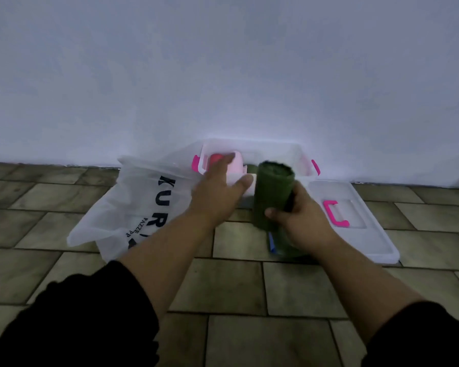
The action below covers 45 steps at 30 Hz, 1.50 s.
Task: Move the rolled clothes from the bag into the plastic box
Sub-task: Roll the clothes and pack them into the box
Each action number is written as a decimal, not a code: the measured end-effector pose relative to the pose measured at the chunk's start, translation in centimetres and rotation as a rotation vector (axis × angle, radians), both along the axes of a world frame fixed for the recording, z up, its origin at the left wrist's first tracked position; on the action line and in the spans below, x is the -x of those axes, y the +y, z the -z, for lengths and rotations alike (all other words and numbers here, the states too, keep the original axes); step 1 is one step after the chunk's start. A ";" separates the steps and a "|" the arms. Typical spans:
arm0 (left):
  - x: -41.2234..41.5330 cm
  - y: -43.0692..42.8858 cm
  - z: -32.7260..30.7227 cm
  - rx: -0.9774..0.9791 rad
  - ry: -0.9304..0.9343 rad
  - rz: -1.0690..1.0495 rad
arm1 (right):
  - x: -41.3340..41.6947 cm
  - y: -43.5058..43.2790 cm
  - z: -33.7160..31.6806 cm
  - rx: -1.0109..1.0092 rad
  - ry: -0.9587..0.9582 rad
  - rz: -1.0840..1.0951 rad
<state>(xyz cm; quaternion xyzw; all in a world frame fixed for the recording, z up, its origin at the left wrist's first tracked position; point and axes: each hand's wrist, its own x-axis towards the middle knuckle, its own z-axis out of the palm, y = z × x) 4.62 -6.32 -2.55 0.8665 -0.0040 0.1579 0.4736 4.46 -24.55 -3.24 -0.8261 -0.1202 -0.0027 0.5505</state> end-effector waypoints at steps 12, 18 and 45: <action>-8.7 2.9 1.2 -0.391 0.477 -0.266 | -15.0 5.2 -4.3 0.591 0.201 0.100; -8.5 2.9 1.3 -0.399 0.452 -0.251 | -16.4 7.3 -4.1 0.834 0.307 -0.076; 4.6 -4.7 0.6 0.326 0.377 0.072 | -2.7 -4.2 3.9 0.651 0.494 0.362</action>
